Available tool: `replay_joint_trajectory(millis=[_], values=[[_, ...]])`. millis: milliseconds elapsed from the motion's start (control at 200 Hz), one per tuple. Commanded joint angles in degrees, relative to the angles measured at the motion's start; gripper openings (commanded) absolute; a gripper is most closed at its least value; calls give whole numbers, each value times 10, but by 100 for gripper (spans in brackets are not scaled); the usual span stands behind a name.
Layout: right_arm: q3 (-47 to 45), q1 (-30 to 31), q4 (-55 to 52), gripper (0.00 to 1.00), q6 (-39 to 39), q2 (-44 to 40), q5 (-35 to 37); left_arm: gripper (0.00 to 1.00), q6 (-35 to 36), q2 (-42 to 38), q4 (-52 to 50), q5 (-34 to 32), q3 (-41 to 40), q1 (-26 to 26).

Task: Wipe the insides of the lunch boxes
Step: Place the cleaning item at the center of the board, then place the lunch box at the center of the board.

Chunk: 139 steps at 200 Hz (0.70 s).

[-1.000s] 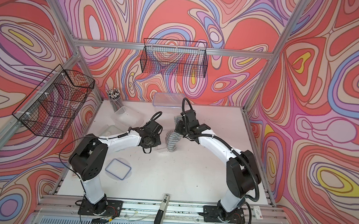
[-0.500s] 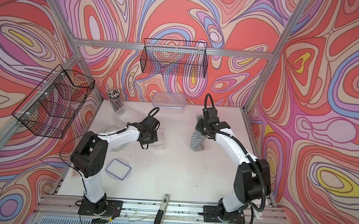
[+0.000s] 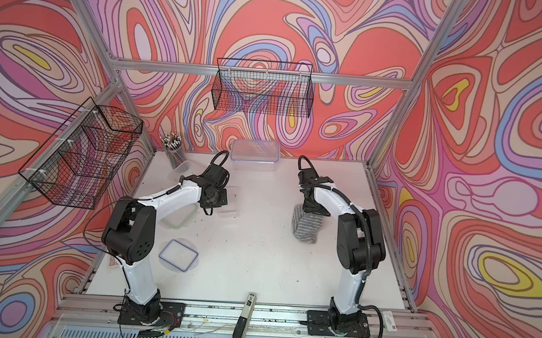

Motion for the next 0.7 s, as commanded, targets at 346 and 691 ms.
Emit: replay_joint_trajectory(millis=[346, 691], values=[[34, -1, -57, 99, -29, -44, 46, 0, 113, -9, -55, -1, 0, 16], [38, -2, -18, 99, -56, -97, -39, 0, 106, -61, -81, -43, -86, 24]])
